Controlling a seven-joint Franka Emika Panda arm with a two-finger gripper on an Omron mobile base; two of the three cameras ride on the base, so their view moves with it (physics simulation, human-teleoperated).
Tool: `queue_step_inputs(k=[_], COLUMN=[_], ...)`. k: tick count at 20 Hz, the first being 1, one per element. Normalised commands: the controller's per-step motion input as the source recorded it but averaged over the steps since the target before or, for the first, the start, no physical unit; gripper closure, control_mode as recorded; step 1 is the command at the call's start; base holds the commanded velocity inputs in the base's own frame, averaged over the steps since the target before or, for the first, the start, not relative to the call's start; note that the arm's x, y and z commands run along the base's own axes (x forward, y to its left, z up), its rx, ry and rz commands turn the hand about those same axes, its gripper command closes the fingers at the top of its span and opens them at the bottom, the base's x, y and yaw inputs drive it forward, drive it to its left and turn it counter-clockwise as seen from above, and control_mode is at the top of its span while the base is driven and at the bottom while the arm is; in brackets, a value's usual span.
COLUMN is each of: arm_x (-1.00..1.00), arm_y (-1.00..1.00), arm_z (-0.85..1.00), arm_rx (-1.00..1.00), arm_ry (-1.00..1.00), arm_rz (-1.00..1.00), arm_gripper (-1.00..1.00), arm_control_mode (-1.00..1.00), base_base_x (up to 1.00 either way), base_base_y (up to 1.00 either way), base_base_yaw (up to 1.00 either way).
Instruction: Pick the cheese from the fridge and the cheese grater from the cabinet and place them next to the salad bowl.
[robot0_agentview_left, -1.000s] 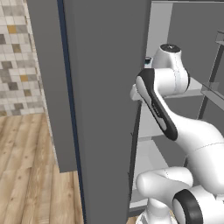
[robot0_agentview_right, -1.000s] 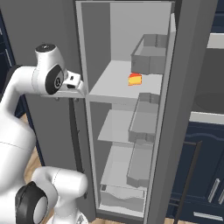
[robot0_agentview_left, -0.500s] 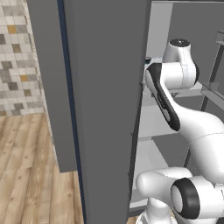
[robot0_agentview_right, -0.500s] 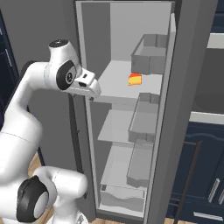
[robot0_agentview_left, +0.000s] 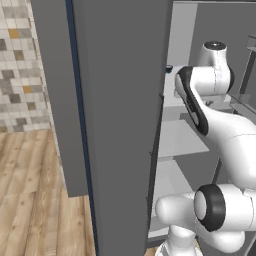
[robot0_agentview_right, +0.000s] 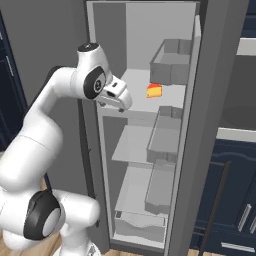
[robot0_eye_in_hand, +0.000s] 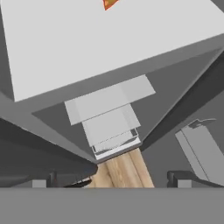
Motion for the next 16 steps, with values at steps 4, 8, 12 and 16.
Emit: queue_step_inputs(k=[4,8,12,16], arm_x=[0.33,0.19,0.34,0.32], arm_y=[-0.10,-0.34,-0.38,-0.33], arm_z=[0.00,0.00,0.00,0.00], arm_rx=[0.01,0.02,0.00,0.00], arm_ry=[-0.14,-0.11,-0.07,0.00], arm_rz=[0.04,0.17,0.14,0.11], arm_gripper=[-1.00,-1.00,-1.00,-1.00], arm_control_mode=[-1.00,-1.00,-1.00,-1.00], base_base_x=[0.00,0.00,0.00,0.00], base_base_y=[0.00,0.00,0.00,0.00], base_base_yaw=[0.00,0.00,0.00,0.00])
